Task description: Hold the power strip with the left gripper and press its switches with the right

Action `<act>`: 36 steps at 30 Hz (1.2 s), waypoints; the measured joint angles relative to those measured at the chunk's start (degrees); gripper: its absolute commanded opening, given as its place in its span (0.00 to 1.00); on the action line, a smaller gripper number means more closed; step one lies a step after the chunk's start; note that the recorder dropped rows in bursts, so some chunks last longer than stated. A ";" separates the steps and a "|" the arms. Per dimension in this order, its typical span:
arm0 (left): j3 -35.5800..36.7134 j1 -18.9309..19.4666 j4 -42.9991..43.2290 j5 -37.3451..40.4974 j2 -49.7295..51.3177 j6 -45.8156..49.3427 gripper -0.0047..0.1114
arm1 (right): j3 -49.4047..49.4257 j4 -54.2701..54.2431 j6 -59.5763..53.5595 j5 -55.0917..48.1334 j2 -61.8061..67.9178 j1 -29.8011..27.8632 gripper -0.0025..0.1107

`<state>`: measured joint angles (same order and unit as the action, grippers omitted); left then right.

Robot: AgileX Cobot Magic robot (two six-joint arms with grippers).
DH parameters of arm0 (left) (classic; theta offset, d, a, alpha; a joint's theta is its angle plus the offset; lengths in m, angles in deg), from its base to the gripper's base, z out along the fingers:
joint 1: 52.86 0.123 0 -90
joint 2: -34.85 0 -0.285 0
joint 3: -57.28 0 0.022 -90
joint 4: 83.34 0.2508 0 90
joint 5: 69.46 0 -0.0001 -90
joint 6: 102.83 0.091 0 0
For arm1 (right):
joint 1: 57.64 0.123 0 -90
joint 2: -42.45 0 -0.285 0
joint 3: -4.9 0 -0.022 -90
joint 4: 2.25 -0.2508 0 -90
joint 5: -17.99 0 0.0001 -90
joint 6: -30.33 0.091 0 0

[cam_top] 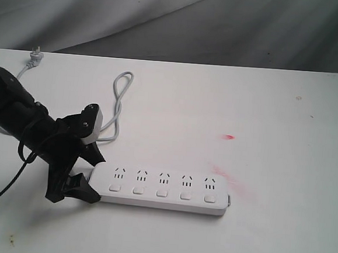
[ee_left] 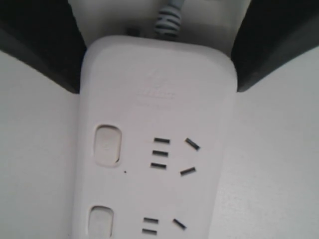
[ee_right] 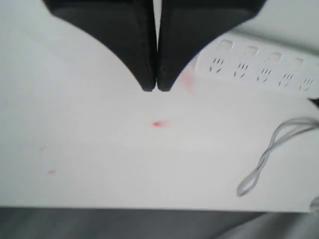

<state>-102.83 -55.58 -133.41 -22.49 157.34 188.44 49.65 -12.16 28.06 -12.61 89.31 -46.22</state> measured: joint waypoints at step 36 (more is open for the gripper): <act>0.00 0.00 -0.17 0.10 0.03 0.21 0.47 | -43.97 -23.03 -58.86 -7.93 71.55 31.74 0.06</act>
<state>-102.83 -55.58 -133.58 -22.39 157.36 188.65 5.68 -35.19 -30.79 -20.54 160.86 -14.48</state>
